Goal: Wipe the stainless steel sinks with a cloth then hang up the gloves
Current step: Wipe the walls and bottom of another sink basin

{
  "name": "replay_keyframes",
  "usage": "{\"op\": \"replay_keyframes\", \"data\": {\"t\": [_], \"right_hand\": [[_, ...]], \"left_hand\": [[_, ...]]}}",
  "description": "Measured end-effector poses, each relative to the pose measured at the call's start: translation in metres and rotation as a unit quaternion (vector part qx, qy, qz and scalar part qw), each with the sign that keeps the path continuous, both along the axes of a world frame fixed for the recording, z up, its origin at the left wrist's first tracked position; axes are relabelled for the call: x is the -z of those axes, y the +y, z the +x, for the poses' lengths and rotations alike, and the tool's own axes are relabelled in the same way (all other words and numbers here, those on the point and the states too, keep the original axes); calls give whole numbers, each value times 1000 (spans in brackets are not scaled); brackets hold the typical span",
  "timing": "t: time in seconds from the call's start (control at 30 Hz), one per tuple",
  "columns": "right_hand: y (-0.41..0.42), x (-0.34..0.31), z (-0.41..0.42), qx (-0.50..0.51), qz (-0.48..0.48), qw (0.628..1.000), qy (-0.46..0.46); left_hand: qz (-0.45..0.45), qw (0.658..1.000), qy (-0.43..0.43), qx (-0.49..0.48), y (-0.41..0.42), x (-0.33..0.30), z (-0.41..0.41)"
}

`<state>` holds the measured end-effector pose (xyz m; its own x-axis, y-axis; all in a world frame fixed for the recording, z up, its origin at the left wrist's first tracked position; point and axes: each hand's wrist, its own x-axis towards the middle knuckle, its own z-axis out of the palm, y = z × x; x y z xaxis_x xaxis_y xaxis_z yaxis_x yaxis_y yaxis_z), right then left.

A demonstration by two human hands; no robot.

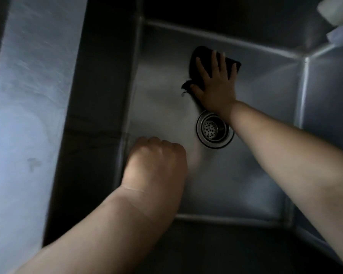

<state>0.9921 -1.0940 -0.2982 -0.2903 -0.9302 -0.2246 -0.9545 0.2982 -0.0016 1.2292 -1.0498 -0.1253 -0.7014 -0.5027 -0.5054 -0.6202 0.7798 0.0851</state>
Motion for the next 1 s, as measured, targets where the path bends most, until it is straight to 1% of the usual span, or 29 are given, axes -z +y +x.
{"op": "replay_keyframes", "data": {"t": [0.1,0.23,0.37,0.47,0.63,0.73,0.8,0.83,0.87,0.9,0.97,1.0], "right_hand": [[14,0,25,-82,3,997,-10],[42,3,68,-151,-15,988,-31],[86,3,97,-218,-7,975,-46],[136,-4,107,-274,8,960,-57],[222,-20,89,-380,37,922,-60],[239,-28,60,-420,65,904,-56],[237,-36,42,-433,89,895,-54],[236,-40,34,-425,102,898,-47],[236,-46,29,-394,115,911,-44],[237,-52,24,-334,122,933,-46],[242,-63,13,-168,127,976,-47],[243,-69,7,-83,137,986,-53]], "left_hand": [[-36,999,4,-8,-5,2,1],[-92,995,-7,-25,-11,2,3],[-113,992,-47,-35,-15,5,3],[-120,990,-60,-33,-15,7,5],[-120,990,-61,-34,-14,12,7],[-119,990,-63,-31,-15,15,7],[-111,992,-49,-28,-14,16,8],[-104,994,-33,-25,-13,16,9],[-98,995,-15,-21,-12,15,10],[-93,995,5,-20,-11,13,10],[-77,995,52,-33,-10,5,9],[-68,994,78,-44,-11,-1,10]]}}
